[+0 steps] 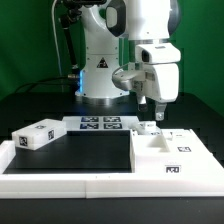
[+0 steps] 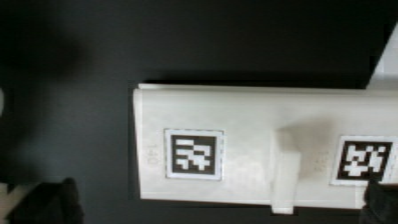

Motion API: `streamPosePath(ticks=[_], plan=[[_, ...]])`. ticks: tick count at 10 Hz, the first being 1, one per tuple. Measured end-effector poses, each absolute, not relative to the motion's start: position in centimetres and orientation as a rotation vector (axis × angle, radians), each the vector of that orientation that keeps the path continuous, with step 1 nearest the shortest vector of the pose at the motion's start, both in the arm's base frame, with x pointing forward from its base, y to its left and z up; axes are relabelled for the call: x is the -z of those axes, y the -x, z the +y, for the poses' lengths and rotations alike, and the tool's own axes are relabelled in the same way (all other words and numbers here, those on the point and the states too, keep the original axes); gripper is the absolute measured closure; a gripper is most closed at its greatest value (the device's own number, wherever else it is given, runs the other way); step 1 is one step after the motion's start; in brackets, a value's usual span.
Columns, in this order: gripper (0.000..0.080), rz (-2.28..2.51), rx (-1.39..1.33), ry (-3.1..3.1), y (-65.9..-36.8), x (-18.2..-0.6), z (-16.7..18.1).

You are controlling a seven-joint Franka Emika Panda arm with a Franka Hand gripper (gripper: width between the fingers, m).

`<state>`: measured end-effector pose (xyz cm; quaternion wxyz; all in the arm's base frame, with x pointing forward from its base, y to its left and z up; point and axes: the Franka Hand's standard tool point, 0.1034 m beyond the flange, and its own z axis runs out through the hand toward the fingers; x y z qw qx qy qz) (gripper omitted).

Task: Assemble cabinet

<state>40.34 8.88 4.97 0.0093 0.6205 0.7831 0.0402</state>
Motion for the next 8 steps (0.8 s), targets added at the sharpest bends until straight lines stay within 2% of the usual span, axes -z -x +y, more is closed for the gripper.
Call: streamPosePath(ticks=[2,4,8], plan=[[0.0002,2.455,-0.134,-1.935,-39.9,-4.4,9.1],[0.0002,2.481,-0.124,-1.955,-38.4,-2.5,9.4],[0.0002,2.479,-0.123,-1.971,-38.2,-1.8,9.3]])
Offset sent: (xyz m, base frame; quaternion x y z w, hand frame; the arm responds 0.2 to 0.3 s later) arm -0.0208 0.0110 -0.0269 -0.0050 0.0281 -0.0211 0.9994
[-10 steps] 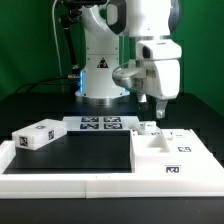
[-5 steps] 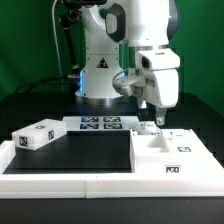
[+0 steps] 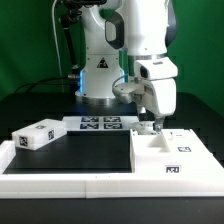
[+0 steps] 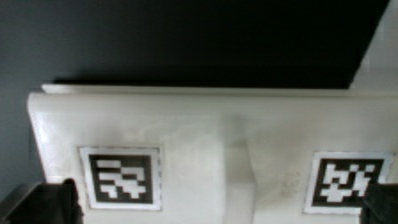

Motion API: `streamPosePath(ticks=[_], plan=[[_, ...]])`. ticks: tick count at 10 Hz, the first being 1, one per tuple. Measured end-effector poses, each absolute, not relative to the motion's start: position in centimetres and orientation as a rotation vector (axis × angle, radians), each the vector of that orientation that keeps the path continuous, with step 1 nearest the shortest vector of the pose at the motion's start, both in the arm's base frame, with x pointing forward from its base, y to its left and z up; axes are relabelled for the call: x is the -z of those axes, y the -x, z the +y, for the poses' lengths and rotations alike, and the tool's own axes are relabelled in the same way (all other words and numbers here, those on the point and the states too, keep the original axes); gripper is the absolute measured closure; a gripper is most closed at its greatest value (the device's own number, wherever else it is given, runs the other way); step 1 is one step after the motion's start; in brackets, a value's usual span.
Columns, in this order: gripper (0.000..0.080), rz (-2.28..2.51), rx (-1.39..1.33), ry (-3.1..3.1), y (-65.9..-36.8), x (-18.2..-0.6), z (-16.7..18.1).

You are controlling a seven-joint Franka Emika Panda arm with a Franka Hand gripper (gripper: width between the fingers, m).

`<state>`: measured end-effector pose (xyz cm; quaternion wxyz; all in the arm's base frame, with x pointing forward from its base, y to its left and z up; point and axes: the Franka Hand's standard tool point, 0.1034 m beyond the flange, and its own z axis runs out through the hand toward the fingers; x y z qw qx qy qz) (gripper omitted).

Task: Assemble cabinet

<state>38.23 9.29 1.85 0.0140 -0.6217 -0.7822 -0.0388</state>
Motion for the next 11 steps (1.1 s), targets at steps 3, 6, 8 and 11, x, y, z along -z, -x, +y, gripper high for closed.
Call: streamPosePath(ticks=[3,6,8,11], plan=[[0.0270,-2.423,0.110,1.937,-38.02,-1.31,9.15],[0.0600,-2.415,0.106,1.942,-37.97,-1.15,8.98],[0.0732,-2.414,0.107,1.944,-38.00,-1.19,8.99],[0.0732,-2.414,0.107,1.944,-38.00,-1.19,8.99]])
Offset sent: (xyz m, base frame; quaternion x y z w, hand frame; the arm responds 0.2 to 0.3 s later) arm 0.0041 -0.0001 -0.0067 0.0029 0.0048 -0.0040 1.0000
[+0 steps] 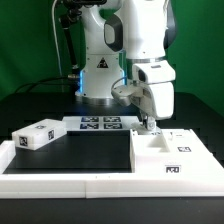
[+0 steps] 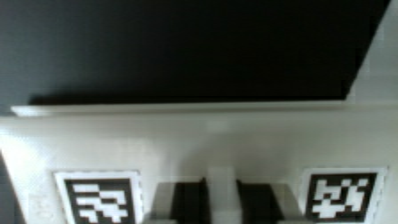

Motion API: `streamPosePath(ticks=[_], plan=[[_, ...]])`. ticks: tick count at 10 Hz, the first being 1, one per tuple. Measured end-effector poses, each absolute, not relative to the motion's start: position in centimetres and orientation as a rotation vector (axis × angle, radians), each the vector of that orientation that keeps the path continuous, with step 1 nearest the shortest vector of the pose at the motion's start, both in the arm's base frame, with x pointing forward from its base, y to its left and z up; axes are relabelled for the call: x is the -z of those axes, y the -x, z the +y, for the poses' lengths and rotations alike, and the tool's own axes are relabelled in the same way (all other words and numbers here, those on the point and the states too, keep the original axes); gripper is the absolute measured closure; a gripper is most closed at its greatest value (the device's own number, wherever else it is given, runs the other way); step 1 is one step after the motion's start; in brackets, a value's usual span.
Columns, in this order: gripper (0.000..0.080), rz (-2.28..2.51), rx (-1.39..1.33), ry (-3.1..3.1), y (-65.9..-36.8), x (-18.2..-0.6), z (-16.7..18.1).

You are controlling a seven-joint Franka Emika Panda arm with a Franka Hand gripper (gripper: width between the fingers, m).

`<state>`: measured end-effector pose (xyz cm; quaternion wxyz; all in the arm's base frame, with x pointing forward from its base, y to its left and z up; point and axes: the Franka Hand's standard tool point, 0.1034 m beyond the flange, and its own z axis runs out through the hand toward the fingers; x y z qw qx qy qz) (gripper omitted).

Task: Assemble cabinet

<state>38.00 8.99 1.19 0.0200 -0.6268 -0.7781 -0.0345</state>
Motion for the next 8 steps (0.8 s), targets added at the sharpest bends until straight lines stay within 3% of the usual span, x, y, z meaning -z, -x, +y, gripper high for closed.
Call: streamPosePath(ticks=[6,8], plan=[[0.0731,-2.218,-0.037,2.178,-39.1,-4.5,7.2],[0.0731,-2.209,-0.045,2.189,-39.6,-4.7,6.8]])
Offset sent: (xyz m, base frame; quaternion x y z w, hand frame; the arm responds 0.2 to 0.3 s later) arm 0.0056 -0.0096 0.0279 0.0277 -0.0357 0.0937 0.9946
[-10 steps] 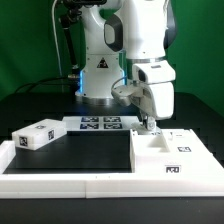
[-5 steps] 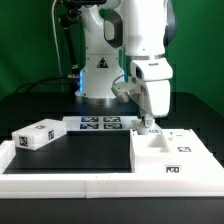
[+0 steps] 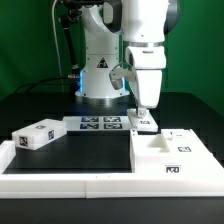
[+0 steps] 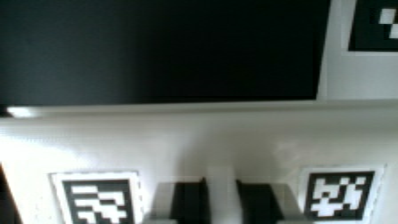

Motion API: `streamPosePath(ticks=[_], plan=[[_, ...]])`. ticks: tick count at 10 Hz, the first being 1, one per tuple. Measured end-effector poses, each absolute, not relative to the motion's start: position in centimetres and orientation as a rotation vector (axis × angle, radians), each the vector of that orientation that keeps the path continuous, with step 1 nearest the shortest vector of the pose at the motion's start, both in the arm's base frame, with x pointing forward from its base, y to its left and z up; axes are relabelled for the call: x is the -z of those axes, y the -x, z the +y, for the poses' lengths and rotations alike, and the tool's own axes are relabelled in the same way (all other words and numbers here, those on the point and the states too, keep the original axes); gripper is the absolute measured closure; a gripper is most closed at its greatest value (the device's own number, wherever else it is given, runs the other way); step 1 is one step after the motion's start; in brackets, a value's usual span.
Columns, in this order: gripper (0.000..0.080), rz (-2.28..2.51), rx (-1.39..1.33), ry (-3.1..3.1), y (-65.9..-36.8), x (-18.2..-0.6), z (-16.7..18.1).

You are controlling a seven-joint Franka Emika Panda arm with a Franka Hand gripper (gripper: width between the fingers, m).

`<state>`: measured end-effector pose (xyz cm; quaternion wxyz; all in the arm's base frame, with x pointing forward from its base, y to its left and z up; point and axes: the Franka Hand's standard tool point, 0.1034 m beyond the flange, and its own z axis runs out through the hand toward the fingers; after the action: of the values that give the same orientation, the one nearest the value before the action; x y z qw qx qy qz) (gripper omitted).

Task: Assemble cabinet

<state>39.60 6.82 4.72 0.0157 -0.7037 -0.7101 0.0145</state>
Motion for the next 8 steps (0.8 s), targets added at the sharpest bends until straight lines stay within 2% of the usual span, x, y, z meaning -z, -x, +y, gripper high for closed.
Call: streamPosePath(ticks=[3,5,8], plan=[[0.0731,-2.210,-0.080,2.175,-39.8,-4.8,6.3],[0.0731,-2.194,-0.107,2.201,-42.5,-6.2,5.6],[0.0731,-2.187,-0.100,2.222,-43.5,-6.9,5.6]])
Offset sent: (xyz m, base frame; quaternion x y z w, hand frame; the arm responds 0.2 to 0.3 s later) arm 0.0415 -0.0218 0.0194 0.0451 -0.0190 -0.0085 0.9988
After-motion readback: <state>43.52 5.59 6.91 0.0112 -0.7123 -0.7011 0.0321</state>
